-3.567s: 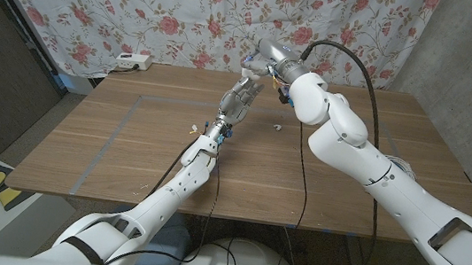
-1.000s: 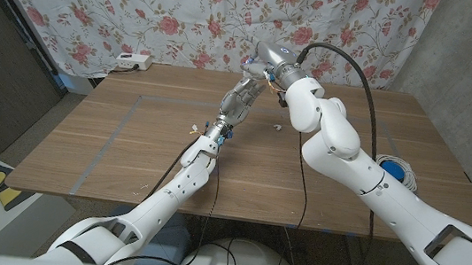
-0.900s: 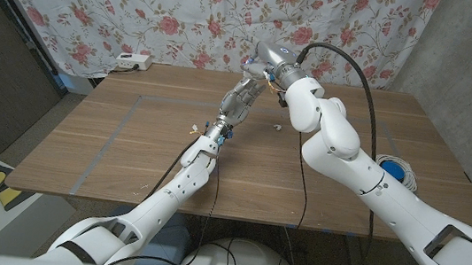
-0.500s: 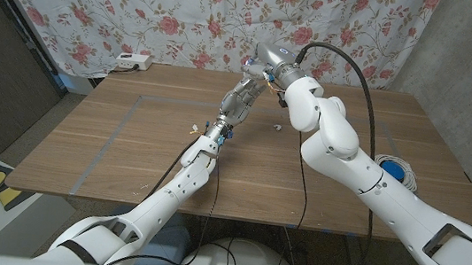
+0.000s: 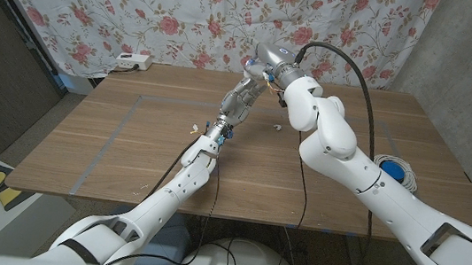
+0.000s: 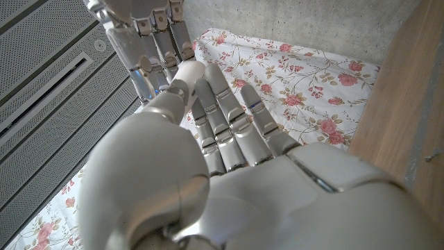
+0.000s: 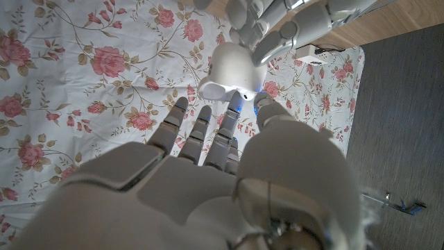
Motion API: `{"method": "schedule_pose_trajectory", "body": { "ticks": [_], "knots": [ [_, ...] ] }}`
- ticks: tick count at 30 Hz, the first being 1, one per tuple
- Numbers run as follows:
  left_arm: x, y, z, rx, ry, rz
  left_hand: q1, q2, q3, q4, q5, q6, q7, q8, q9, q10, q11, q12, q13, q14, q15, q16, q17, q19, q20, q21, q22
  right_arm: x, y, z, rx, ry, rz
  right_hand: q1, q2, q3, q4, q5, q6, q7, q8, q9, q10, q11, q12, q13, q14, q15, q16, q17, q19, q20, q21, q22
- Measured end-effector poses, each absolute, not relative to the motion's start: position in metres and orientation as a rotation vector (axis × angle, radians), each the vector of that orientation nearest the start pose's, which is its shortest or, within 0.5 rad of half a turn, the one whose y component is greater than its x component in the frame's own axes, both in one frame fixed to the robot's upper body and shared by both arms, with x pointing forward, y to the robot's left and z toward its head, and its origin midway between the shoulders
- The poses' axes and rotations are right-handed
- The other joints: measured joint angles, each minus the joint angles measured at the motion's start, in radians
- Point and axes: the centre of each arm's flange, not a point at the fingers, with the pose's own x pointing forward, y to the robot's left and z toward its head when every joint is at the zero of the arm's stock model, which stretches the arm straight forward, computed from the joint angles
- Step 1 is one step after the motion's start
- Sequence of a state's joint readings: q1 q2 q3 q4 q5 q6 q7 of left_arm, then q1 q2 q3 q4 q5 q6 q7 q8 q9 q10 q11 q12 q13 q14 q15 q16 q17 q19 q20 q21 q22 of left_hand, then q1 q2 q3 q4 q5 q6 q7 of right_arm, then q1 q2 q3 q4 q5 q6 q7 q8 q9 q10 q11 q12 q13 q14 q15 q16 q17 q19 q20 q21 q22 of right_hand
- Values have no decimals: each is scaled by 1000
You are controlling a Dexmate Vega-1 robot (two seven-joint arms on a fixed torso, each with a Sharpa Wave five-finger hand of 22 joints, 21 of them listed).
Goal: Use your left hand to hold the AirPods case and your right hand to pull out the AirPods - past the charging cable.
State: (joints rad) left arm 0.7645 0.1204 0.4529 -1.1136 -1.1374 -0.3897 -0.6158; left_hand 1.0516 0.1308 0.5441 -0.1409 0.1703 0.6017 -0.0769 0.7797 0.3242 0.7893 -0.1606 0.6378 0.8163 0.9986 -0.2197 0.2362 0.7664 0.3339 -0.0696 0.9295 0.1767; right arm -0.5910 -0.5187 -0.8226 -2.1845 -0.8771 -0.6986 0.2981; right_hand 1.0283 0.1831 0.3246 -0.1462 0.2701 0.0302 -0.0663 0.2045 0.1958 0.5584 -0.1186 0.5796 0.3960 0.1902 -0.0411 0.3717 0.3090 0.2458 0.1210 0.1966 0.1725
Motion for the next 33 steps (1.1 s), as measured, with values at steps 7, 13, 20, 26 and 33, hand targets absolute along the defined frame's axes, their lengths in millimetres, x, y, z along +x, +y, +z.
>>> {"method": "schedule_pose_trajectory", "body": {
  "ticks": [7,13,20,26,33],
  "knots": [
    [638,106,-26,-669,-723,-843,-1,1,1,-1,0,0,0,0,0,0,0,0,-1,0,0,0,0,0,0,0,0,478,-46,126,-1372,-784,-63,11,-1,4,-4,0,0,0,-5,0,-6,2,32,33,5,5,6,9,5,-5,0,0],
    [638,106,-25,-669,-724,-844,-1,1,1,-1,0,0,0,0,0,-2,-2,0,2,0,0,0,0,0,0,0,0,478,-46,125,-1374,-782,-62,24,-9,4,-4,0,0,0,-6,2,-12,0,65,69,10,0,9,19,14,-13,0,0],
    [638,106,-26,-669,-724,-849,-1,1,1,-1,-1,0,0,0,0,-9,-2,0,2,0,0,0,0,0,0,0,0,479,-45,124,-1378,-781,-64,54,-3,8,-8,-4,6,-6,-6,2,-16,-6,106,113,26,5,24,34,18,-18,0,0],
    [638,106,-25,-669,-724,-851,-1,1,1,-1,-1,0,0,0,0,-9,-2,0,3,0,0,0,0,-4,4,7,0,479,-45,124,-1376,-782,-65,83,-4,13,-13,-4,18,-11,-6,2,-20,-13,149,131,38,2,32,49,25,-24,7,0],
    [637,105,-26,-670,-723,-853,5,7,1,-1,-2,0,0,0,0,-9,-2,1,4,0,0,0,4,-6,2,7,0,478,-46,123,-1368,-789,-74,112,-2,15,-15,-12,29,-14,-6,2,-21,-15,185,131,51,6,46,64,40,-28,7,0]
  ]
}}
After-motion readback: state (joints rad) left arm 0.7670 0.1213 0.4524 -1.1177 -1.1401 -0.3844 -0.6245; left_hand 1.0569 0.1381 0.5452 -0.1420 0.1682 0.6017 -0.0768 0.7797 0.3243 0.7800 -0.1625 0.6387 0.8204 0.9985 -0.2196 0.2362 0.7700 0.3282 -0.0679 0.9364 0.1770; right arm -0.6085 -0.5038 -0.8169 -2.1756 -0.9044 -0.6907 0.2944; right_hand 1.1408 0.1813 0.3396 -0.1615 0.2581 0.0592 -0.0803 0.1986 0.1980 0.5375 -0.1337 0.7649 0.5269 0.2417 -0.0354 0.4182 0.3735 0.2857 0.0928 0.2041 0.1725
